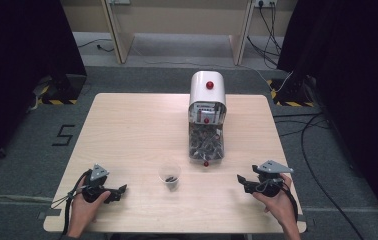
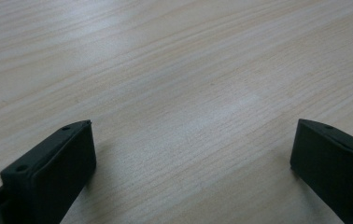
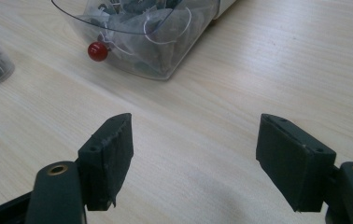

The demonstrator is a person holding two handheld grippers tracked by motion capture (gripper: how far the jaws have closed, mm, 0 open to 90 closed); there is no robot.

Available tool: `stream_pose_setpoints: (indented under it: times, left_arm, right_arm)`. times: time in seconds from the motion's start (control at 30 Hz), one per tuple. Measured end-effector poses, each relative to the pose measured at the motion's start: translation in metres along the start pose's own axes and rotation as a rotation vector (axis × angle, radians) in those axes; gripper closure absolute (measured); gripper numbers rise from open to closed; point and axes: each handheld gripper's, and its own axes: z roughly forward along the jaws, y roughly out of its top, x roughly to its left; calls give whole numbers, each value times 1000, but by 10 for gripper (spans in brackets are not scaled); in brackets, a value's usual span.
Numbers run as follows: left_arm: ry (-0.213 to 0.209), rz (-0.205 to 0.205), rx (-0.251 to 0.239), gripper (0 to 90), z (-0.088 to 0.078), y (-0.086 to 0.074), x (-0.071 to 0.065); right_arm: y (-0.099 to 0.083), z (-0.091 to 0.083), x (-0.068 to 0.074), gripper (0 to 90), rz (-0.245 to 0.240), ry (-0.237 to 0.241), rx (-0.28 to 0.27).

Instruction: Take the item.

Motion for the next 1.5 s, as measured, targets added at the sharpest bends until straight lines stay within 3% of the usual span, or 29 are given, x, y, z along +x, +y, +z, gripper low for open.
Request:
stream_pose_setpoints:
  times: [1.5]
  left_arm:
    - [0,-1,-1,0,0,0,0]
  right_arm:
    - [-33,-18,-1,216,-8,-96,41]
